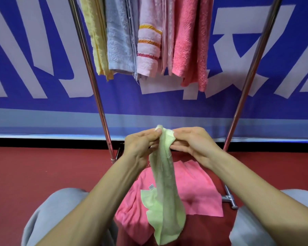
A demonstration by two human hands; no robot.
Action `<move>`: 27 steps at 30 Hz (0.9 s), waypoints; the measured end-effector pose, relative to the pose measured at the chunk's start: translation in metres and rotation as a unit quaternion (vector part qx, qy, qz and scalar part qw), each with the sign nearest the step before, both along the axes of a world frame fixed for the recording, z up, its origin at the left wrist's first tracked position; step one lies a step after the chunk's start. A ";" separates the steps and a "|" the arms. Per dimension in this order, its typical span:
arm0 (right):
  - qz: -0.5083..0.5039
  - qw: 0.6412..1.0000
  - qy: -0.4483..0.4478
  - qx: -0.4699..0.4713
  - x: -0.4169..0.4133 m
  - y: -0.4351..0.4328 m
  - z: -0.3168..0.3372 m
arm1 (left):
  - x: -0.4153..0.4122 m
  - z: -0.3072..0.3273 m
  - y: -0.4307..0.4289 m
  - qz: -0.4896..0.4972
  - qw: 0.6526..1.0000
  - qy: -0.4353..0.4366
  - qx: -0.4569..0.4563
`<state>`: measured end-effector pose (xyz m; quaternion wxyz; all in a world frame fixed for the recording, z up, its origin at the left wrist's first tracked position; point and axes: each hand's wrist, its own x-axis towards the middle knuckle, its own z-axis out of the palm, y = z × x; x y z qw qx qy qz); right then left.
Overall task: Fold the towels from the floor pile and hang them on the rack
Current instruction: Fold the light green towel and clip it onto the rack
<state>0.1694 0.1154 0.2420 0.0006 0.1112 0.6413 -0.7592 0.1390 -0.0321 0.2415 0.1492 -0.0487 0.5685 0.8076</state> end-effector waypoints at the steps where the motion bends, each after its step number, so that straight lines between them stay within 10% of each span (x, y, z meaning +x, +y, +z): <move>1: 0.001 1.000 0.000 0.008 0.001 -0.001 0.001 | 0.002 0.000 0.002 -0.002 1.000 0.011 -0.007; 27: 0.006 0.987 0.075 0.144 0.005 0.020 0.005 | 0.020 0.005 0.003 -0.098 0.922 0.256 -0.275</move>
